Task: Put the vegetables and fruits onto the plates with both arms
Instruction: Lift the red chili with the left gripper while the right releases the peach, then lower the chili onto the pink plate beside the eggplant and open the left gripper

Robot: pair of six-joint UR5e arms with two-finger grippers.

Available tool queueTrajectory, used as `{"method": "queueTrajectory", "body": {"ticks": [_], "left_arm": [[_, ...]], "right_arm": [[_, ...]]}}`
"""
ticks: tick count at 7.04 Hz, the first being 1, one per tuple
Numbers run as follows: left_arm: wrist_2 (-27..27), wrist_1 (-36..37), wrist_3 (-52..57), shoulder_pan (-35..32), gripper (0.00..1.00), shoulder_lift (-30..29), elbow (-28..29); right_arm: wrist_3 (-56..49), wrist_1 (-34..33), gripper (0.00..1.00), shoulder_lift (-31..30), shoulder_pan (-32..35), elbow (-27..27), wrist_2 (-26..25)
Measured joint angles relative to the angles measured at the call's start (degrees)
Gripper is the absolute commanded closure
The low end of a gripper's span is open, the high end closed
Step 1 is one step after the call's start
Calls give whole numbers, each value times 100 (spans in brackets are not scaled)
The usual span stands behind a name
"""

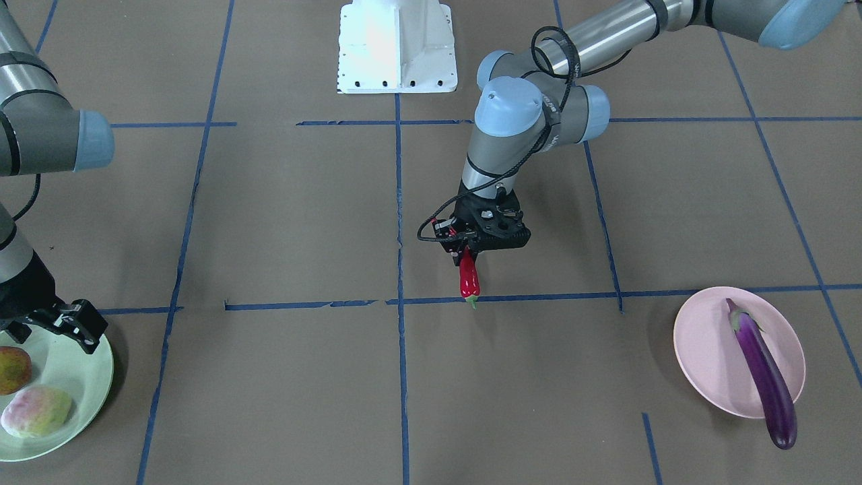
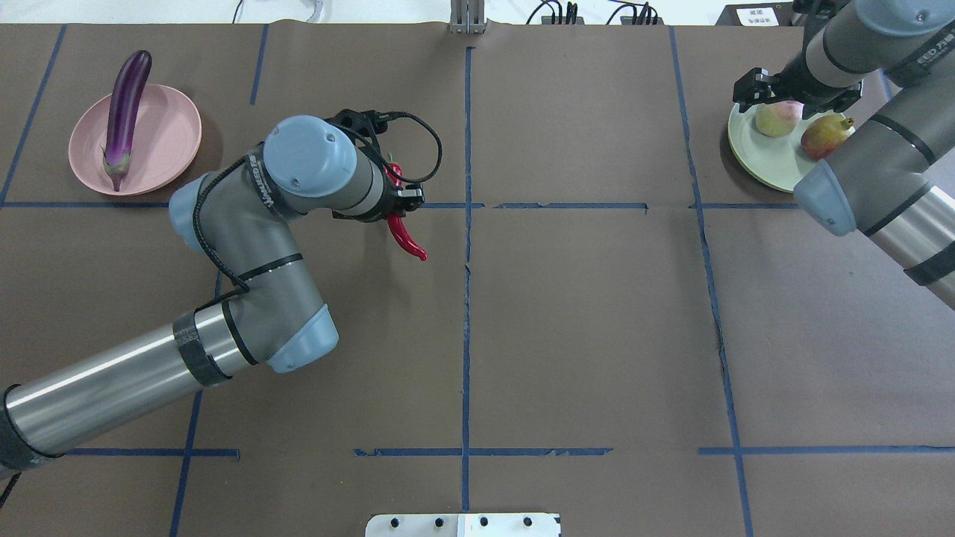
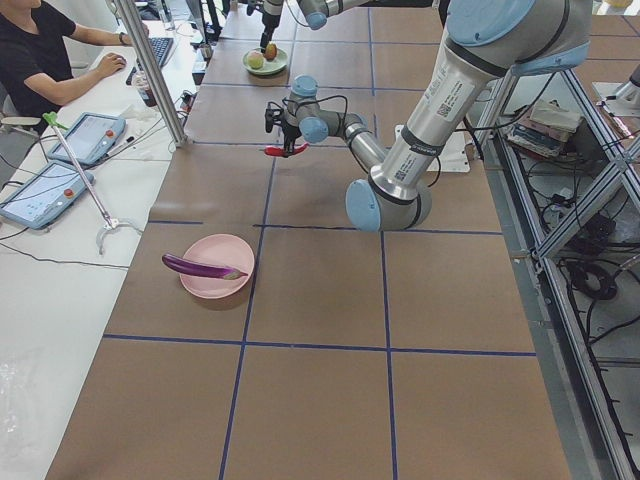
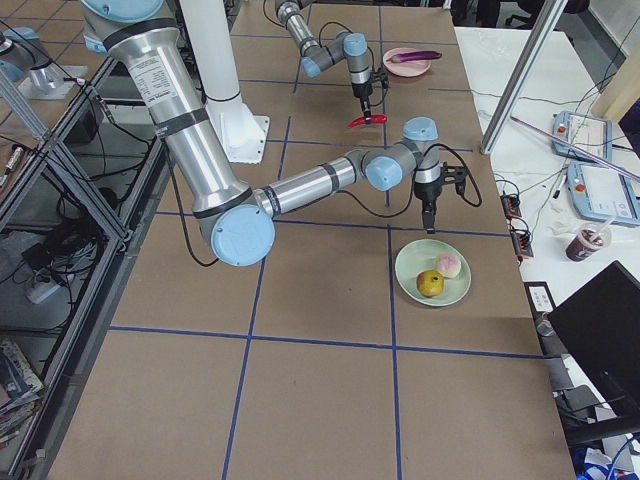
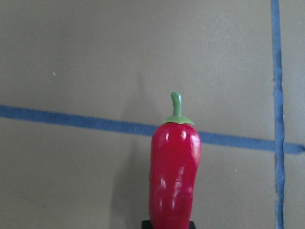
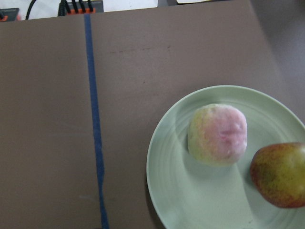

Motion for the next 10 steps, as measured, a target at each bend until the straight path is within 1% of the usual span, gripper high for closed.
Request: {"method": "queueTrajectory", "body": {"ticks": [1,2,3,4,5,6,7,8,9,10], "left_arm": [[-19,-11,60,-395,100,146,-61],[-62,-41,482,-807,100,366,-55],[-217,-68,1298,-1248,100,529,108],[-566,-81,2120,-1705,100,628,468],[-1038,-86,3003,-2188,98,667,1005],[-1403,-132,3635,-2528,92,667,1617],[-1614,-313,3937,-2688,1,646,2209],[-1755,-543,4039,-2732,0,632,2579],[-1858,-681,4049,-2730,0,628,2701],[-1971,-765,4033,-2729,0,632,2682]], "right_arm": [[0,3,0,-371,2,531,503],[0,23,0,-772,3,1050,980],[1,58,0,-1095,3,1451,1329],[3,75,0,-1256,3,1701,1502],[9,82,0,-1372,3,1928,1574],[12,84,0,-1464,3,2103,1590],[11,87,0,-1513,1,2185,1576],[10,93,0,-1508,0,2218,1557],[8,99,0,-1490,4,2245,1546],[4,99,0,-1478,6,2255,1533]]}}
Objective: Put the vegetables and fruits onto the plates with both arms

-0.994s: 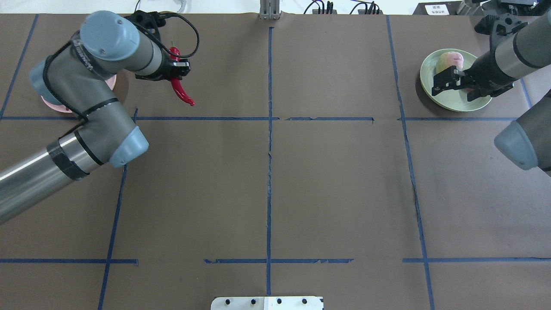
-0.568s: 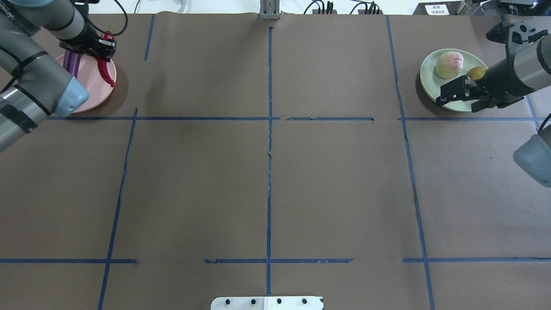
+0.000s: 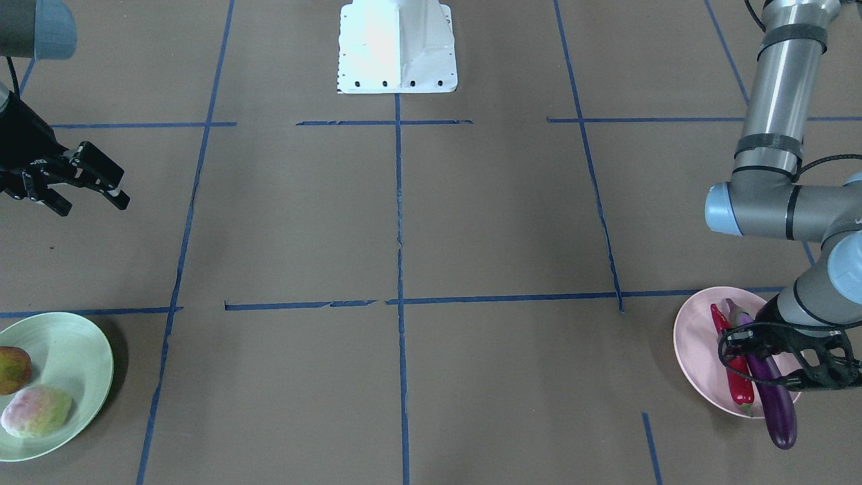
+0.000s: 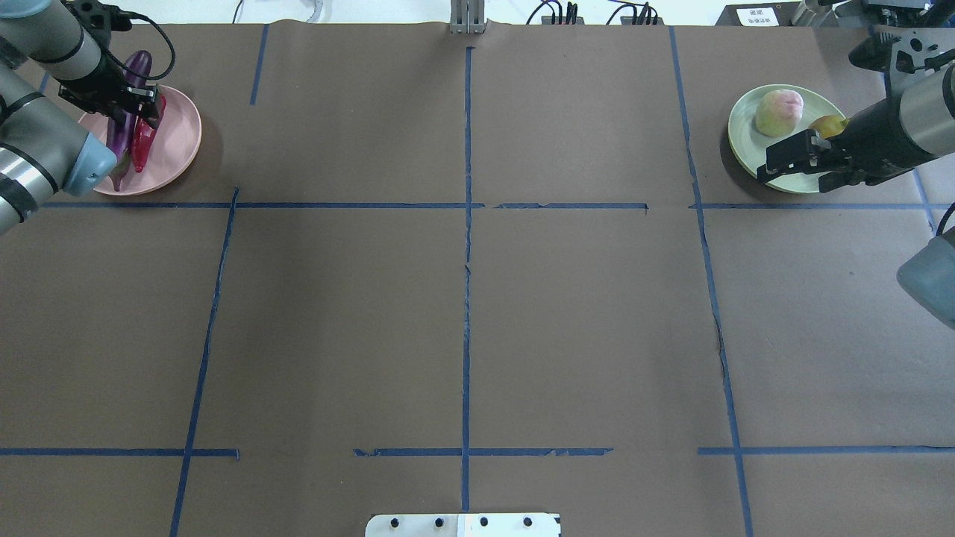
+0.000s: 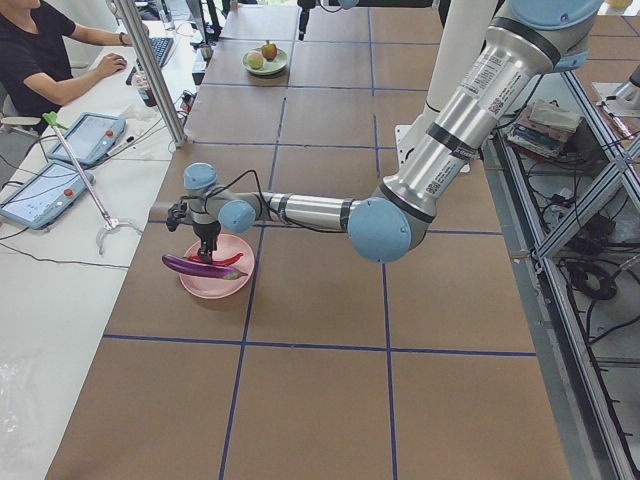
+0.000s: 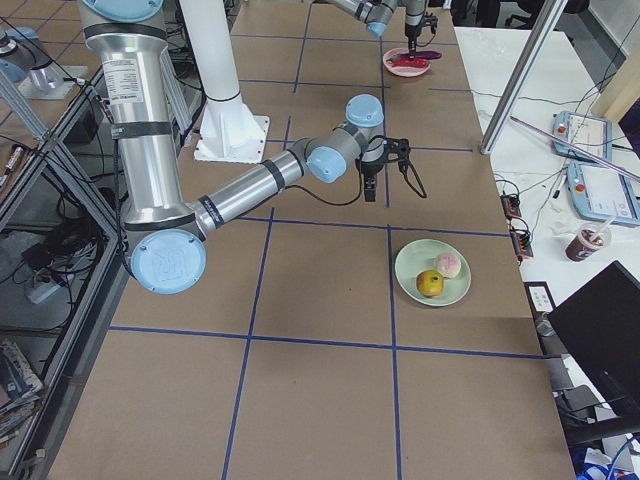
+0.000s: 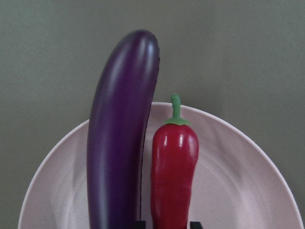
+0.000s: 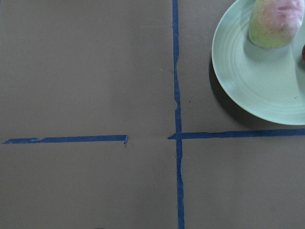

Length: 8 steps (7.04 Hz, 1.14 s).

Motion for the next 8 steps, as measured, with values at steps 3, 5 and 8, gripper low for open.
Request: {"method": "queueTrajectory", "body": {"ticks": [3,5,8], "left_arm": [[-643,-65,-4,-247,0,195,-539],[-760,10,241,-756,0,630,-1125],[-938,291,1733,-1605,0,1332,-1370]], "right_arm": [[-9,-28,0,-33,132,94,-16],[-288,-109,0,-271,625,102,46],[-3040,-1550,0,-566,1613,29,92]]}}
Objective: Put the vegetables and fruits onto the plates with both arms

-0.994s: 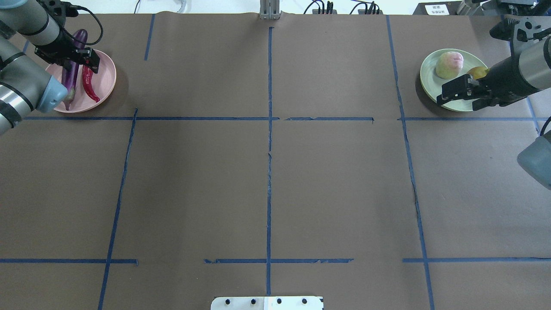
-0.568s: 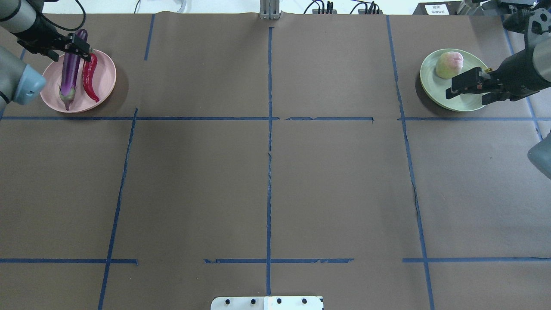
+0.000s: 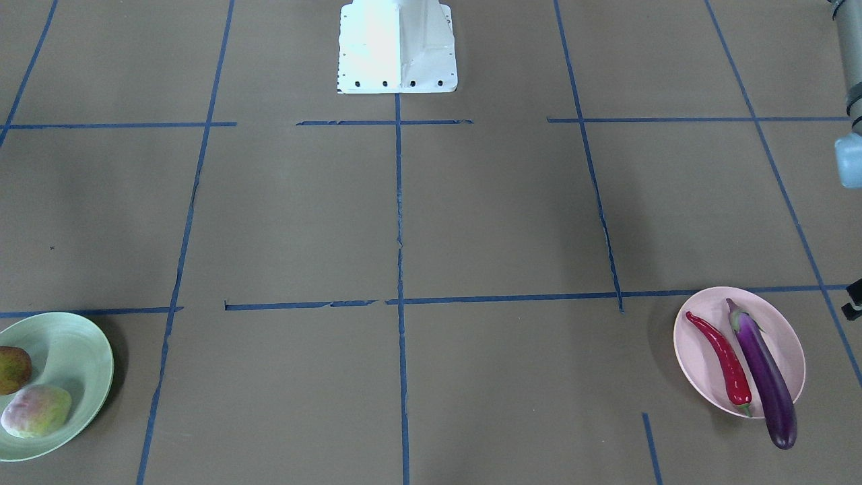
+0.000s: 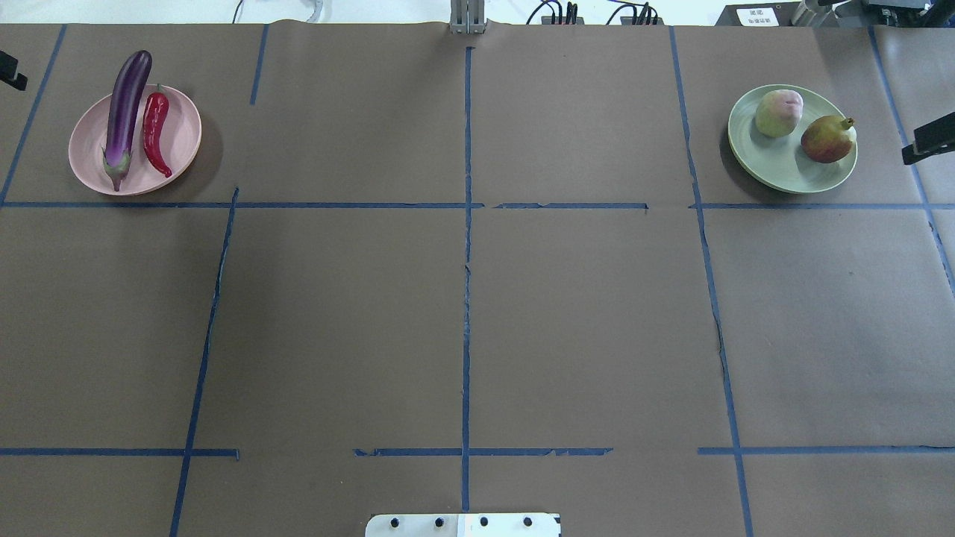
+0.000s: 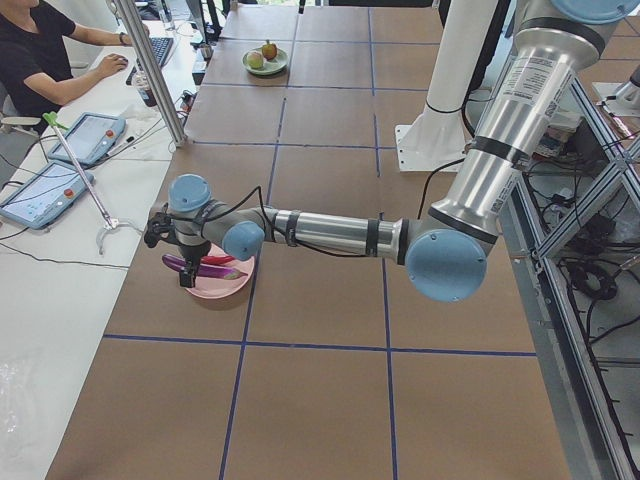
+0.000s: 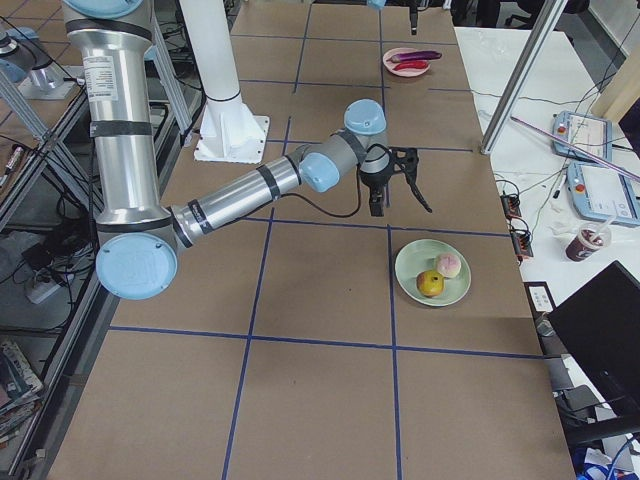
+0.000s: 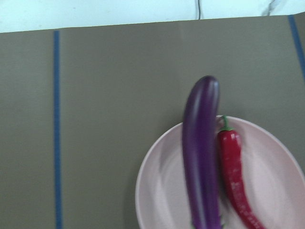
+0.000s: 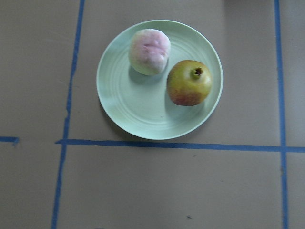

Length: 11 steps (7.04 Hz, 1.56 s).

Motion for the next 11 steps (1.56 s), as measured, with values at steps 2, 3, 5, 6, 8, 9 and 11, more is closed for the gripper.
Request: {"method": "queueTrajectory", "body": {"ticks": [2,3,5,6,8,9,11], "left_arm": [[-570,374,412,-449,0,534,-552],[-787,669,472,-591,0,940,-1101],[-930,1540,556,-718,0,1932,-2584],[-932,1733,758,-739,0,2405,-3071],[-874,1834,1166,-762,0,2966,-3424],[-718,1843,1221,-740,0,3070,-3455],[-401,1858,1377,-706,0,3180,-3450]], "right_arm": [[-1462,-953,0,-81,521,-14,10],[-1850,-1120,0,-170,641,-48,41],[-2323,-1190,0,-425,771,-124,219],[-2506,-1183,0,-599,839,-130,356],[-2662,-1148,0,-874,883,-103,578],[-2677,-1136,0,-923,885,-94,618],[-2687,-1103,0,-1045,888,-90,616]]}}
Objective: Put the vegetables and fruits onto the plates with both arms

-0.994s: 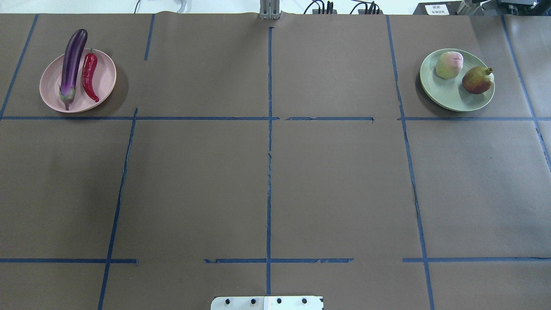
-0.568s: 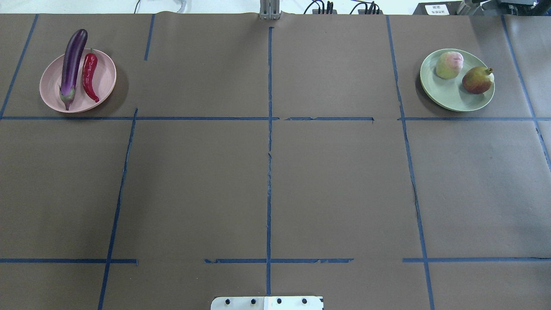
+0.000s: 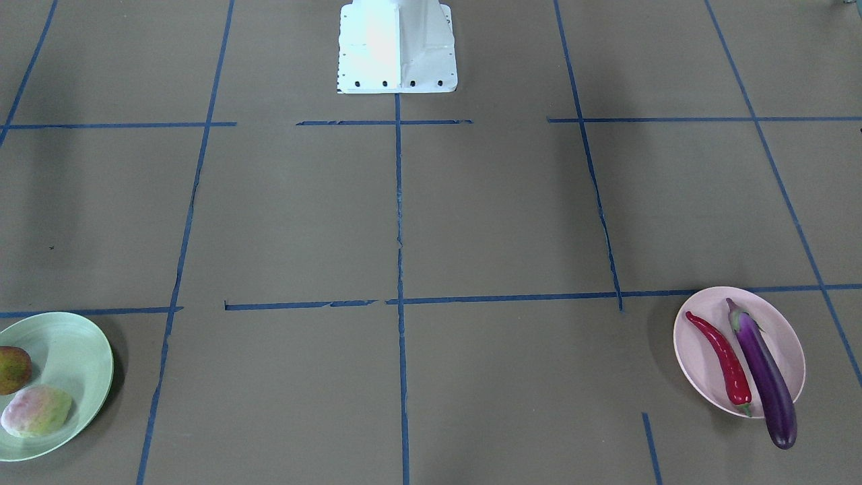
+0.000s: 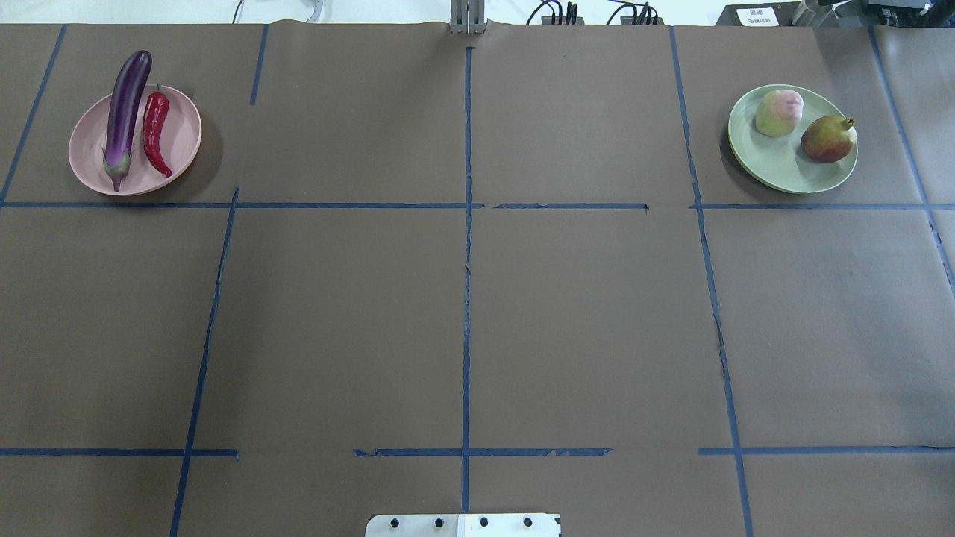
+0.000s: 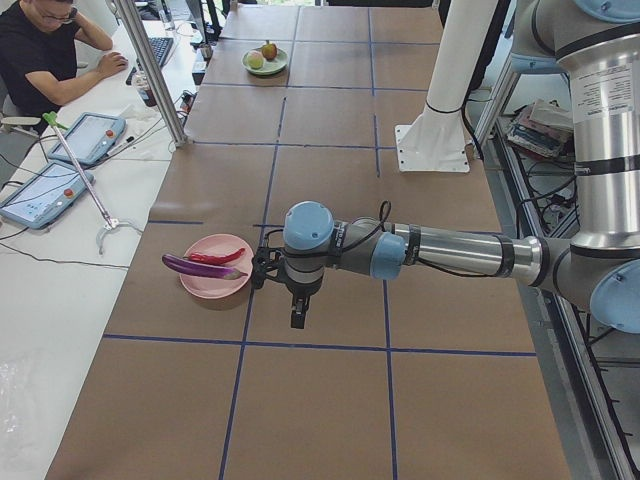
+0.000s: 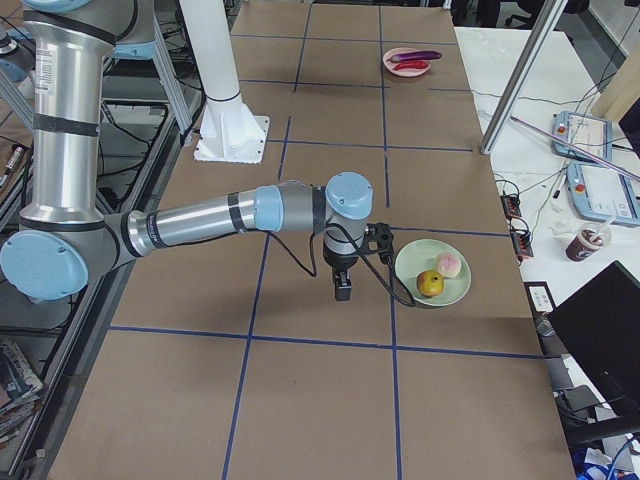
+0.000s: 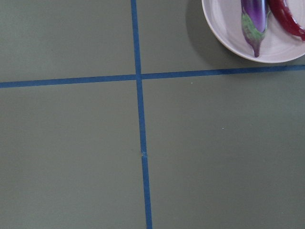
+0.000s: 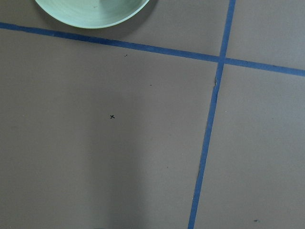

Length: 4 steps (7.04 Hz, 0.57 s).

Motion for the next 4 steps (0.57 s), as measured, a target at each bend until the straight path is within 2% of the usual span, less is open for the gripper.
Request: {"method": "queueTrajectory", "body": {"ticks": [2,4], "left_arm": [[67,200,389,-7,0,63,-38],[42,851,811,-23,0,2,-147]], "right_arm": [[12,207,0,-155,-5,4,11],[25,281,0,-270,-8,-13,18]]}}
